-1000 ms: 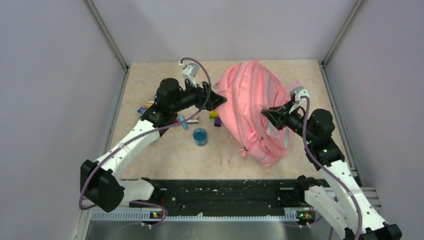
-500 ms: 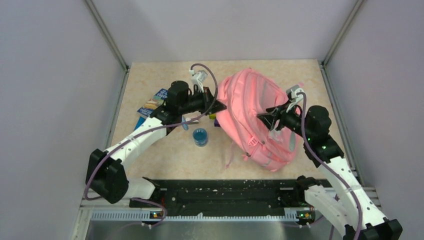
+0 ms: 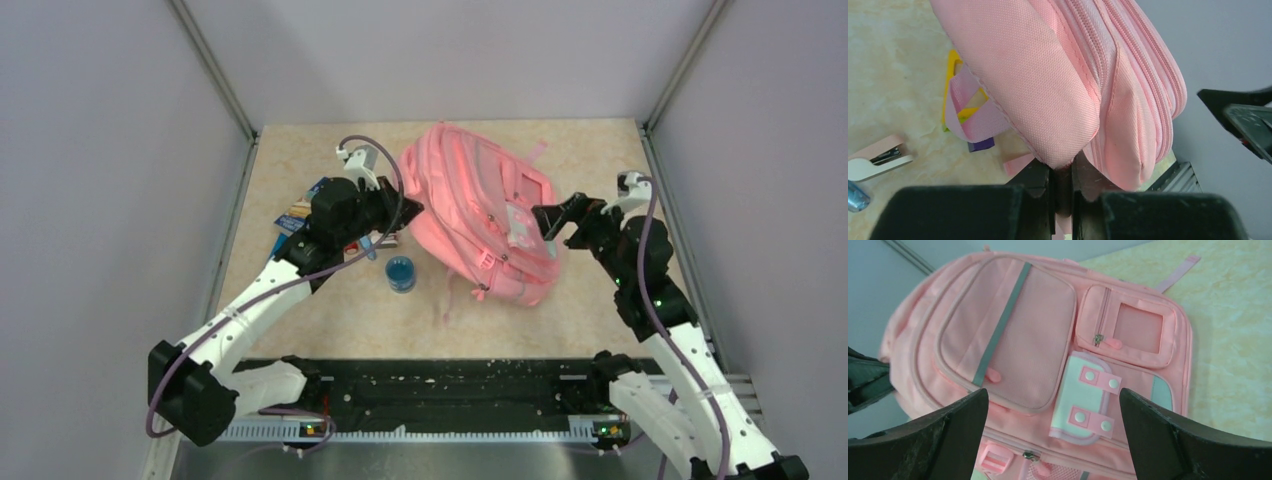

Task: Pack the student bag
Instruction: Move the student bag to the center of the board.

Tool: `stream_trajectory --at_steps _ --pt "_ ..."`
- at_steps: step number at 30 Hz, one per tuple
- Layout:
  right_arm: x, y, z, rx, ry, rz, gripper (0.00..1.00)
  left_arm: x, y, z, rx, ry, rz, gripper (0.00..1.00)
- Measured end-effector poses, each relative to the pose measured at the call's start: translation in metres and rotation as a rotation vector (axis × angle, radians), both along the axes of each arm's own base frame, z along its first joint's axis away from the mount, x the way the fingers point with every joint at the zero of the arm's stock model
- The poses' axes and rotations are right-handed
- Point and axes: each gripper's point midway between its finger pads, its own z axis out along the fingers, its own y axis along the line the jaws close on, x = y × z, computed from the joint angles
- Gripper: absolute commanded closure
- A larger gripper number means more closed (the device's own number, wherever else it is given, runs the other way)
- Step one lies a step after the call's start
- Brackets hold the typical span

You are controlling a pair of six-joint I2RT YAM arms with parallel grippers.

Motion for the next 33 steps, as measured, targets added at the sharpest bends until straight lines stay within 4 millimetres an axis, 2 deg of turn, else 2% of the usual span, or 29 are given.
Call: stream_trajectory --at_steps 6,9,11,16,23,24,25,27,29,30,33 --pt "-0.015 0.0 0.024 0.043 -0.168 0.031 0.01 0.006 0.015 -0.01 -0.001 0.033 0.102 1.0" --pt "-0.018 0.0 0.021 0.047 -0.189 0.034 0.03 0.011 0.024 -0.014 -0.001 0.049 0.149 1.0" --pt "-0.014 -0.002 0.01 0.03 -0.145 0.02 0.04 0.014 0.03 -0.016 -0.005 0.058 0.18 1.0" --pt "-0.009 0.002 -0.04 -0.033 0.026 0.04 0.04 0.03 0.033 -0.024 -0.009 0.073 0.232 1.0" --pt "-0.027 0.013 -0.107 -0.019 0.211 0.108 0.04 0.075 0.022 -0.067 0.098 0.108 0.255 1.0" --pt "-0.028 0.014 -0.114 -0.02 0.233 0.111 0.04 0.083 0.019 -0.072 0.125 0.107 0.248 0.93" --pt "-0.029 0.014 -0.123 -0.02 0.259 0.112 0.04 0.09 0.017 -0.077 0.151 0.103 0.242 0.8" --pt "-0.032 0.013 -0.134 -0.024 0.294 0.109 0.04 0.098 0.017 -0.086 0.197 0.092 0.233 0.47" --pt "-0.034 0.011 -0.14 -0.029 0.315 0.096 0.04 0.101 0.02 -0.096 0.262 0.075 0.224 0.21" --pt "-0.033 0.009 -0.142 -0.033 0.318 0.085 0.04 0.102 0.025 -0.1 0.3 0.072 0.232 0.14" --pt "-0.031 0.004 -0.142 -0.041 0.312 0.054 0.04 0.105 0.043 -0.106 0.405 0.055 0.273 0.09"
